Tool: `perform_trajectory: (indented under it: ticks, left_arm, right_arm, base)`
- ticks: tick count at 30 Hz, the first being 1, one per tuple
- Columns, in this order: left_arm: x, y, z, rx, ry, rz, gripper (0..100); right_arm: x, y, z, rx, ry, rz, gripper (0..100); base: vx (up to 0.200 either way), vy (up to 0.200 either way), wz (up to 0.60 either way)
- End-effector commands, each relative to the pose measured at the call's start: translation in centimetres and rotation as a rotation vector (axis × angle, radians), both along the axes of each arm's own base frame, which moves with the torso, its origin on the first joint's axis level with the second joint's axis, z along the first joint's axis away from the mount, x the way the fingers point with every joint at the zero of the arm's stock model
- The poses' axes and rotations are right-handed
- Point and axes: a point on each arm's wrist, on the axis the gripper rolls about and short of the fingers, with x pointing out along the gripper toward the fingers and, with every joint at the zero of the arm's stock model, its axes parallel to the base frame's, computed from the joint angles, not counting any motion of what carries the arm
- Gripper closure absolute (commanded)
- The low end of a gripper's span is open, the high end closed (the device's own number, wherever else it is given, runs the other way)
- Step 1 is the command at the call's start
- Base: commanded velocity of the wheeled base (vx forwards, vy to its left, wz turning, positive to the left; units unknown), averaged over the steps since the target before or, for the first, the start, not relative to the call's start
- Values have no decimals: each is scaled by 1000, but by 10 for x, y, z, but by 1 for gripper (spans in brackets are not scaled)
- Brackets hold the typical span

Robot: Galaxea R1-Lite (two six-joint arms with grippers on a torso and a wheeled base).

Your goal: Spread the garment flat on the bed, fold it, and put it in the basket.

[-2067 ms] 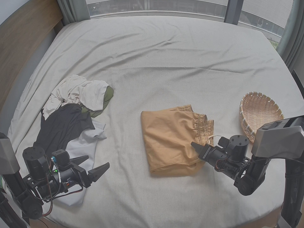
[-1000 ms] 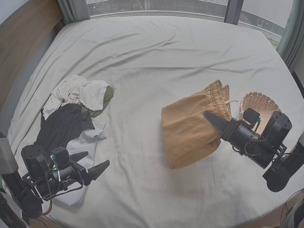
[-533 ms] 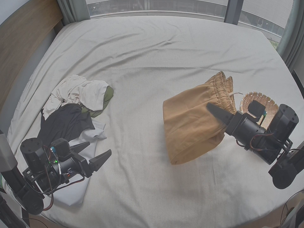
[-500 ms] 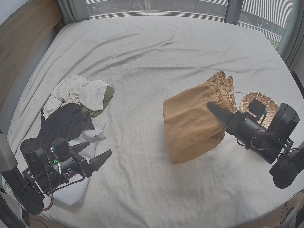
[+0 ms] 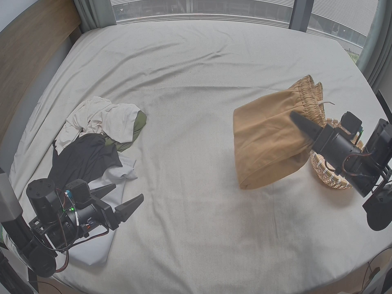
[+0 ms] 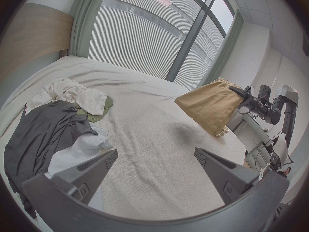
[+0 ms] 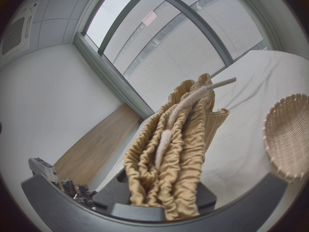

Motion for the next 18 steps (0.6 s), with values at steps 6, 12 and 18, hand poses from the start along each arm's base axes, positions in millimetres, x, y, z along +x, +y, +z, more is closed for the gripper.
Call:
perform_trajectory:
  ticks: [6, 12, 18]
  left_arm:
    - [-2, 1, -2, 3, 13, -1, 0]
    - [-3, 1, -3, 5, 19, -1, 0]
    - [-4, 1, -4, 6, 23, -3, 0]
  right_arm:
    - [2, -54, 12, -5, -23, -208, 100]
    - [5, -88, 10, -86, -44, -359, 100]
    - [7, -113, 9, -89, -34, -459, 100]
  base:
    - [0, 0, 0]
    - [0, 0, 0]
    - [0, 0, 0]
